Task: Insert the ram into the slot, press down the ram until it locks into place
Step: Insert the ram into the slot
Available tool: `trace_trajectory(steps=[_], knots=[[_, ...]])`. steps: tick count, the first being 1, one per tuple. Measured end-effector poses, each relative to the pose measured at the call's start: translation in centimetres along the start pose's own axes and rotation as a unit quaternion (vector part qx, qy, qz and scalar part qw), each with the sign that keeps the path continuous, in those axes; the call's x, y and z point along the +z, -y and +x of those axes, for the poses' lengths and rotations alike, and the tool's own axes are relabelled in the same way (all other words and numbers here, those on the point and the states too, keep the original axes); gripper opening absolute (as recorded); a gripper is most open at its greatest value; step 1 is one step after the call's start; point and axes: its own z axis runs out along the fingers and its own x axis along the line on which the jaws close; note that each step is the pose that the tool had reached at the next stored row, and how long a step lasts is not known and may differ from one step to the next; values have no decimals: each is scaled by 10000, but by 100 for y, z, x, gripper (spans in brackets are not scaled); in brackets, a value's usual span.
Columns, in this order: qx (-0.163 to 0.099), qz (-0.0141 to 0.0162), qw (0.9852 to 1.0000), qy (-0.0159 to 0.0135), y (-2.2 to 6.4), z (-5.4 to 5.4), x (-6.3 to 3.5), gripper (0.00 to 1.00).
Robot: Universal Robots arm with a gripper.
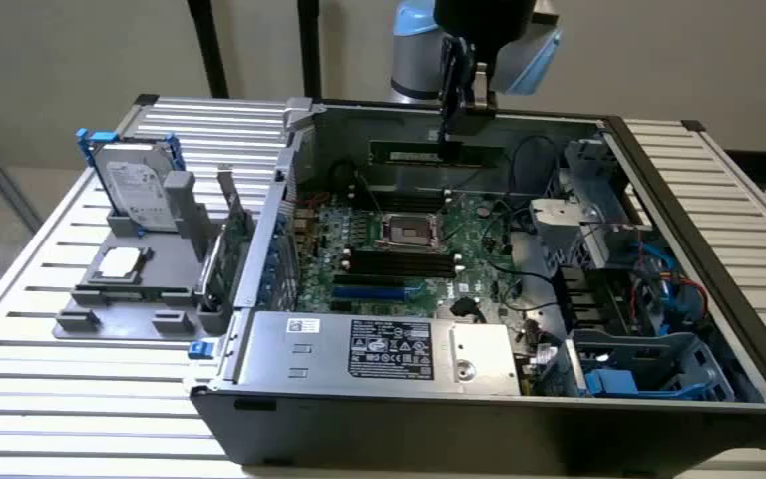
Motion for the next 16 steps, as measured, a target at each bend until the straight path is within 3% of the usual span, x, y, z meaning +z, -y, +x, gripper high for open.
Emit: trace_trajectory(steps=[12, 16], knots=[[0, -1, 10000, -1, 0, 0, 0, 14], [11, 1, 10000, -28, -22, 0, 57, 14]])
